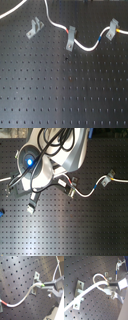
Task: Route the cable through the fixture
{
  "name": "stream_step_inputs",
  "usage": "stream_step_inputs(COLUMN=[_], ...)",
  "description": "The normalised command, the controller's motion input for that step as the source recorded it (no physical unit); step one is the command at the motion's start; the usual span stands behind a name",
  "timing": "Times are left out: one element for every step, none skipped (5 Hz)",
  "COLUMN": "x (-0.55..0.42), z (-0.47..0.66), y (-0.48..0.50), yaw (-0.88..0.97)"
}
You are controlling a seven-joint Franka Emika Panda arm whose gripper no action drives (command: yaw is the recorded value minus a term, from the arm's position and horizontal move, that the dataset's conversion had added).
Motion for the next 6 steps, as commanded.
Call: stream_step_inputs(x=[0.369, 0.413, 0.19, -0.588, -0.712, -0.466], z=[0.4, 0.38, 0.28, 0.09, 0.01, 0.06], y=[0.448, 0.398, 0.252, 0.033, 0.06, 0.089], yaw=[0.0, 0.12, 0.21, 0.07, 0.0, 0.0])
